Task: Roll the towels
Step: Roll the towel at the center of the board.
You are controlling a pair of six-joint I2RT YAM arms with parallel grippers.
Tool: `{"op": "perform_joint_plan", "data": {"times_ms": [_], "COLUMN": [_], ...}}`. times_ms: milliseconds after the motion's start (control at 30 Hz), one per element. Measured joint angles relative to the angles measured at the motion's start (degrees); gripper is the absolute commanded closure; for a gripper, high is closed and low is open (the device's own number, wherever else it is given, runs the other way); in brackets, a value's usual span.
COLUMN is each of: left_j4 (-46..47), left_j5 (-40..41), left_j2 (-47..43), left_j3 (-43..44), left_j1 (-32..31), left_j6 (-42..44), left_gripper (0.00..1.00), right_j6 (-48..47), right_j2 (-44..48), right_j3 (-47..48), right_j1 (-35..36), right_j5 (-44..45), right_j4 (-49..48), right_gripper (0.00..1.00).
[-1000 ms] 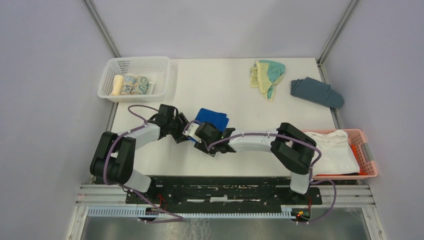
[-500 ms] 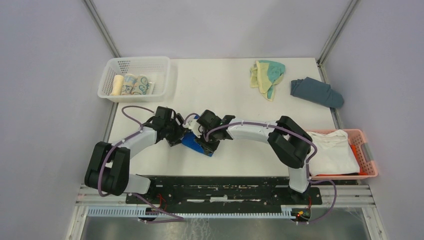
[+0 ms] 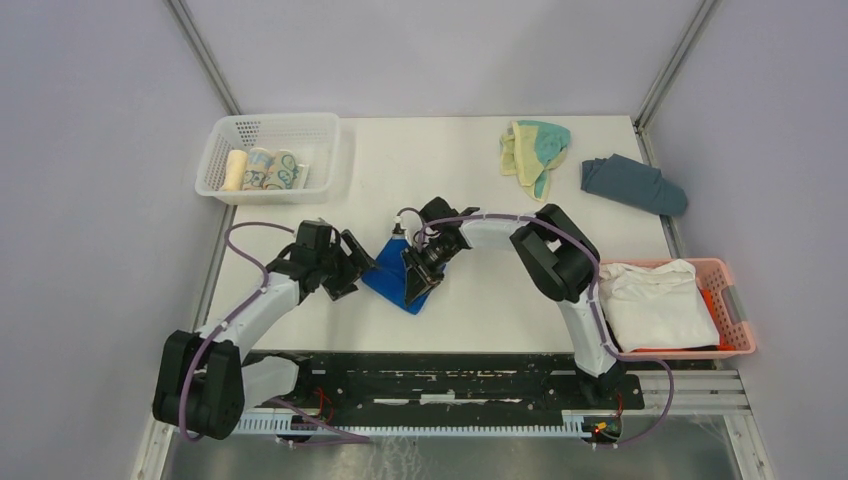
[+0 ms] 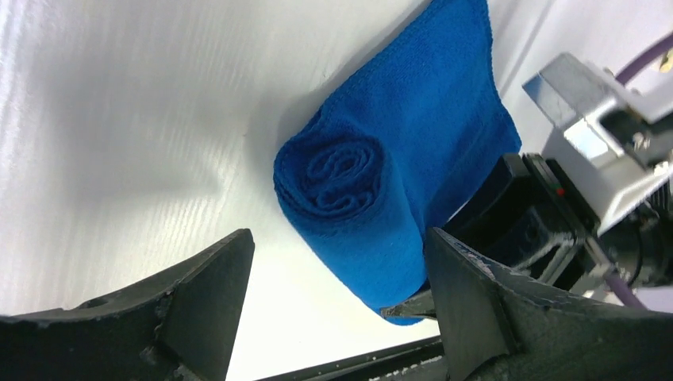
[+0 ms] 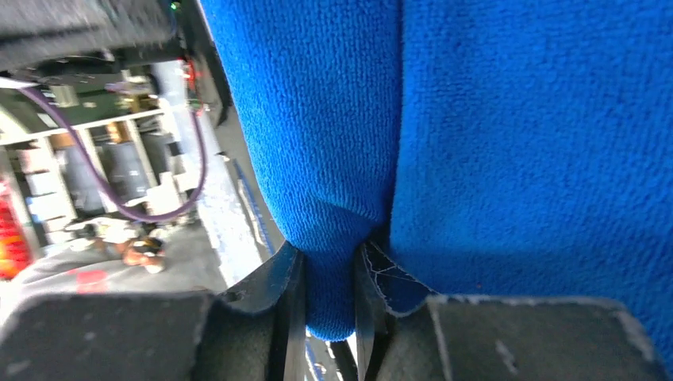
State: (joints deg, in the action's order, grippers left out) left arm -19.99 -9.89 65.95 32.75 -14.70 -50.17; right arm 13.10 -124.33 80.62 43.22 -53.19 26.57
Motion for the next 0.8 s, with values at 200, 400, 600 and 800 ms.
{"op": "perform_joint_plan", "data": {"times_ms": [200,400,600,800], "left_j4": [2.4,7.0,10.6,11.6], "left_j5": [-3.4,-5.4,-7.0,-8.3], "left_j2": [2.4,7.8,12.3,15.5], "left_j3": [-1.3,-1.3,-1.2,0.4], "left_j1": [0.0,0.0,0.1,0.1], "left_j6": [-1.5,-1.7,-1.9,-1.9], "left_gripper": [0.16,0.21,0.33,0.37], "right_j6": [5.9,7.6,8.5,7.6], "right_j2": [-3.5,-4.4,-3.2,4.5], "right_j3": [-0.2,-0.2,-1.0,-5.7], "right_j1": [-2.4,-2.9,-2.9,-2.8], "right_j5": [-7.0,-8.5,-7.0,3.4], "right_j4": [-2.5,-2.8,-3.2,-3.7], "right_gripper": [0.79,0.70,0.55,0.42]}}
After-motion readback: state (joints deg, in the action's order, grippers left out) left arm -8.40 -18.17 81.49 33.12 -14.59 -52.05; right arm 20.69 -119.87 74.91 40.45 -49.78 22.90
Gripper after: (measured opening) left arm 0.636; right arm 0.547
